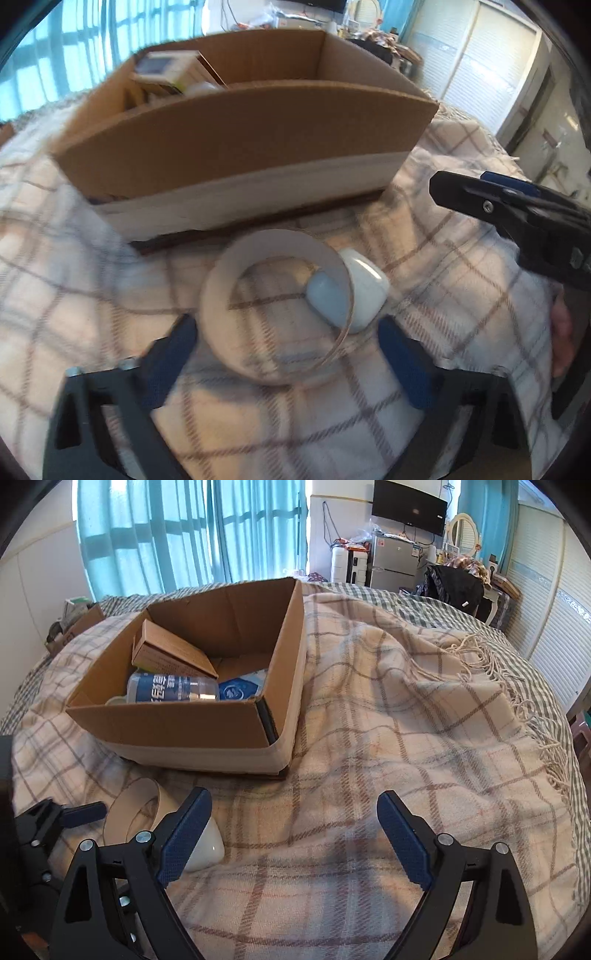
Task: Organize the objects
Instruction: 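Grasp the tape roll with the left tool while the right grasps the earbud case, then lower the tape roll and earbud case into the box and open both tools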
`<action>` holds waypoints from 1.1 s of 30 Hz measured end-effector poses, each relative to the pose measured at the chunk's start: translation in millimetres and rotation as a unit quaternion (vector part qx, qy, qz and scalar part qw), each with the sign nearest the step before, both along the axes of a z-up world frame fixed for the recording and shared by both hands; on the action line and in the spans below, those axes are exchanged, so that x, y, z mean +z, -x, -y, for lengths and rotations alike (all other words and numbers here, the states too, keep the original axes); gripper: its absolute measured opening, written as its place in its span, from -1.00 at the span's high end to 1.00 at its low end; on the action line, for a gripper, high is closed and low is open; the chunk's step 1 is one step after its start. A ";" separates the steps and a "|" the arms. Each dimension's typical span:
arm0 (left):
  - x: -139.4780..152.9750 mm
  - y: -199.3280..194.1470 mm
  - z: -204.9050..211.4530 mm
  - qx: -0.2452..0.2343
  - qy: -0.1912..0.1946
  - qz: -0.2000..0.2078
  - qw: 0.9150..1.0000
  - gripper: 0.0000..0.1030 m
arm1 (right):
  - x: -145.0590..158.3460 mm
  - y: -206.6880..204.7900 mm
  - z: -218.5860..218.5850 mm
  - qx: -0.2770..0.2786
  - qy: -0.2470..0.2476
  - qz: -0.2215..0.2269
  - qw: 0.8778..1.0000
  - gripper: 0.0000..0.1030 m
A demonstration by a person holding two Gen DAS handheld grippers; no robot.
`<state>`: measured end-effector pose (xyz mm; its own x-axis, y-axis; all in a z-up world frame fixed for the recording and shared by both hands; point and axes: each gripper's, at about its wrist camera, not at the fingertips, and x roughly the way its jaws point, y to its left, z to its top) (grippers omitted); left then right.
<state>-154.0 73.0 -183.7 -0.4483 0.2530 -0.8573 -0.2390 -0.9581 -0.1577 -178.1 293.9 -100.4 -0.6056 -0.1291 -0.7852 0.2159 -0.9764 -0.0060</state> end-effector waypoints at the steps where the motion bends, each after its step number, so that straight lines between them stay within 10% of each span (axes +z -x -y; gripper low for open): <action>1: -2.2 1.4 0.7 0.002 0.000 0.005 1.000 -0.56 | 0.4 -1.0 -0.2 0.001 0.001 -0.002 1.000 -0.77; 15: 45.4 -19.3 79.0 0.125 0.087 -0.066 0.986 -0.56 | -12.3 -8.8 66.5 0.097 -0.040 0.040 0.994 -0.77; 25: 31.1 -13.6 83.2 0.109 0.058 -0.049 0.991 -0.56 | -71.6 -2.2 100.7 0.137 -0.100 0.138 0.976 -0.14; 33: 44.7 -31.9 77.1 0.099 0.038 -0.066 0.992 -0.56 | -20.7 -28.3 84.5 0.108 -0.071 0.056 0.990 0.02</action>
<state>-122.1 -4.0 -139.0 -0.5931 0.0846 -0.8007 -0.0579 -0.9964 -0.0624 -149.8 209.4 -121.0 -0.4843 -0.1298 -0.8652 0.4266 -0.8984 -0.1040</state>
